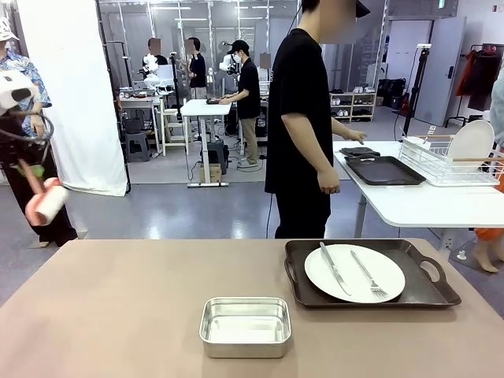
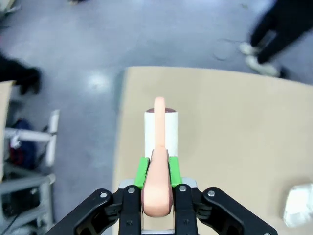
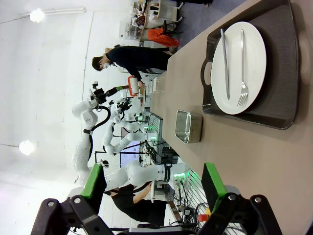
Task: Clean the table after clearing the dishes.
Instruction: Place the Lint Roller back on top of the Airtight Container.
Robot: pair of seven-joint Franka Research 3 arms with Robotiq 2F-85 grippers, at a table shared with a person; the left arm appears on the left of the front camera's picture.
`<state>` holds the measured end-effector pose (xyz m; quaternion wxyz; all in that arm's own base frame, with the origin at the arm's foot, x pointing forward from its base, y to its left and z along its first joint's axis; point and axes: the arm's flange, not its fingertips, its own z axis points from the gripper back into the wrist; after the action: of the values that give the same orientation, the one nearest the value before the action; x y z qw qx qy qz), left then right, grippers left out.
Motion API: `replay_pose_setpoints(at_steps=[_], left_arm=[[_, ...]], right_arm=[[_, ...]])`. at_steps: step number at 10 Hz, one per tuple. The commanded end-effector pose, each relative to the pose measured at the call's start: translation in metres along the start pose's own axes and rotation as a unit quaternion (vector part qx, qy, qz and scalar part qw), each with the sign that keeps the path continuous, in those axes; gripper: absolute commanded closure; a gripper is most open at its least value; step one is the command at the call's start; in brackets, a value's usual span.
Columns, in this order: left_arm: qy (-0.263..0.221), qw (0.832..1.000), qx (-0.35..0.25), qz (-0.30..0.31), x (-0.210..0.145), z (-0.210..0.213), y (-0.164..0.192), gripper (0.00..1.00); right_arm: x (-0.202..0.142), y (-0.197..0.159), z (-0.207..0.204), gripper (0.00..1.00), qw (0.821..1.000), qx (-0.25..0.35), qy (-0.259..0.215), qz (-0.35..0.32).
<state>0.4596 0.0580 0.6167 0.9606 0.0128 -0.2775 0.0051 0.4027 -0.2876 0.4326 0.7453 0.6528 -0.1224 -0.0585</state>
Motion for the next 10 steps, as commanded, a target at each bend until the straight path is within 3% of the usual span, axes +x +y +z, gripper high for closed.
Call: replay_pose_setpoints(at_steps=[1,2,3,5,6,8,10], left_arm=[[0.071,0.979,-0.142,-0.125,0.001,0.041,-0.013,0.79],[0.094,0.964,-0.174,-0.18,-0.003,0.052,-0.03,0.79],[0.107,0.936,-0.241,-0.233,-0.007,0.064,-0.051,0.79],[0.116,0.875,-0.296,-0.365,-0.016,0.085,-0.117,0.79],[0.107,0.846,-0.284,-0.438,-0.023,0.088,-0.157,0.79],[0.051,0.782,-0.27,-0.56,-0.039,0.083,-0.243,0.79],[-0.024,0.726,-0.253,-0.639,-0.05,0.077,-0.32,0.79]], right_arm=[[-0.001,0.004,0.0,0.0,1.0,0.001,0.0,0.003],[-0.001,0.004,0.0,0.0,1.0,0.001,0.0,0.003],[-0.001,0.004,0.0,0.0,1.0,0.001,0.0,0.003],[-0.001,0.004,0.0,0.0,1.0,0.001,0.0,0.003],[-0.001,0.004,0.0,0.0,1.0,0.001,0.0,0.003],[-0.001,0.004,0.0,0.0,1.0,0.001,0.0,0.003],[-0.001,0.004,0.0,0.0,1.0,0.001,0.0,0.003]])
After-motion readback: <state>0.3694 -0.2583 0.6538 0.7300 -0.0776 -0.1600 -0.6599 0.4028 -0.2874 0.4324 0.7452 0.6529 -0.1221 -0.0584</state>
